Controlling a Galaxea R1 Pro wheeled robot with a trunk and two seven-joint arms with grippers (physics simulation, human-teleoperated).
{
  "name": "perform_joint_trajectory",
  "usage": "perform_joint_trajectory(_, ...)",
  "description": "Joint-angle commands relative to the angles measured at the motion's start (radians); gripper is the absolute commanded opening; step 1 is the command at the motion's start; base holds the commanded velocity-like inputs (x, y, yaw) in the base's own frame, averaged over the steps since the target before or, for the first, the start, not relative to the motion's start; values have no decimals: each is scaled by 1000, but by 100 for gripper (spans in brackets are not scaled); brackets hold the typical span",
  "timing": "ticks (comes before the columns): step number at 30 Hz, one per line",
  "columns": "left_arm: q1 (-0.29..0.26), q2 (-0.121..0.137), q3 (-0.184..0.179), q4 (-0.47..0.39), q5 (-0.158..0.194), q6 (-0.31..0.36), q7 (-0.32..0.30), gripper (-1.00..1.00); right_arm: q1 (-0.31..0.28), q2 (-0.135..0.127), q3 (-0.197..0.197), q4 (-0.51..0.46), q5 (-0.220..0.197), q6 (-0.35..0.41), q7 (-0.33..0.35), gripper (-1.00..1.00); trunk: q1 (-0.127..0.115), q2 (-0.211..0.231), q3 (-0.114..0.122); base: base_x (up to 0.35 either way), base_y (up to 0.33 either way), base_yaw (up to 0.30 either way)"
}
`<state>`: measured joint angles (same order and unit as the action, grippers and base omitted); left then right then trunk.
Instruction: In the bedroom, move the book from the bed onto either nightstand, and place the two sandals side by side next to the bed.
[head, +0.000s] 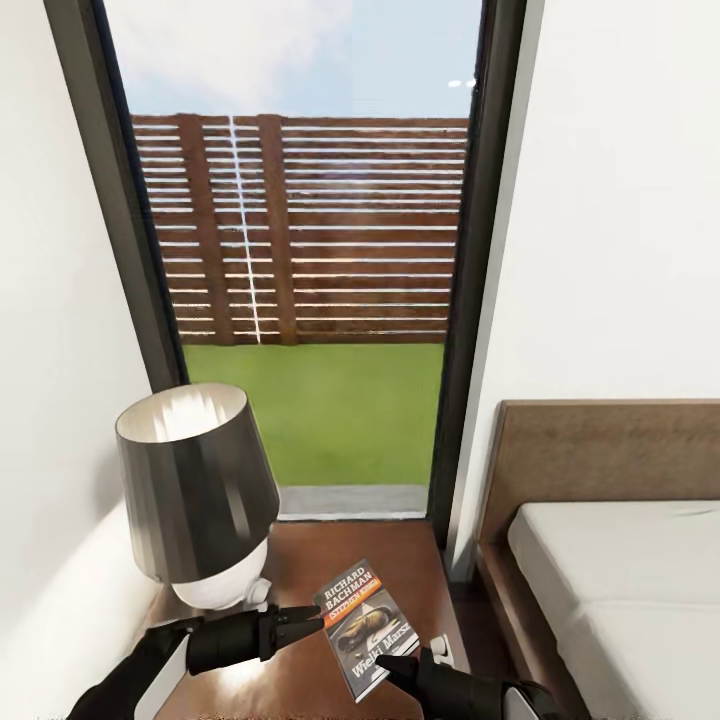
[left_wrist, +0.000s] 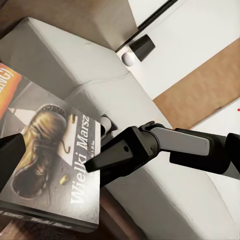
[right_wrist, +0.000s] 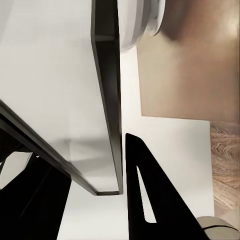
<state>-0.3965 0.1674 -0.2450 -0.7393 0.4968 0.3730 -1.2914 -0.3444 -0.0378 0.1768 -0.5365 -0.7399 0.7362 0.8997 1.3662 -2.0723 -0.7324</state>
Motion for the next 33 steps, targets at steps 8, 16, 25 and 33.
perform_joint_trajectory(8,-1,1,-5,0,9,11,1,100,-1,-1,4,0,-10,6,-1,-100,31,-57,-26,0,0,0)
perform_joint_trajectory(16,-1,1,-5,1,9,11,1,100,-1,-1,4,0,-9,6,-1,-100,61,-113,-51,0,0,0)
perform_joint_trajectory(25,-1,1,-5,1,9,11,1,100,-1,-1,4,0,-9,6,-1,-100,96,-176,-79,0,0,0)
perform_joint_trajectory(33,-1,1,-5,1,9,11,1,100,-1,-1,4,0,-9,6,-1,-100,126,-232,-104,0,0,0)
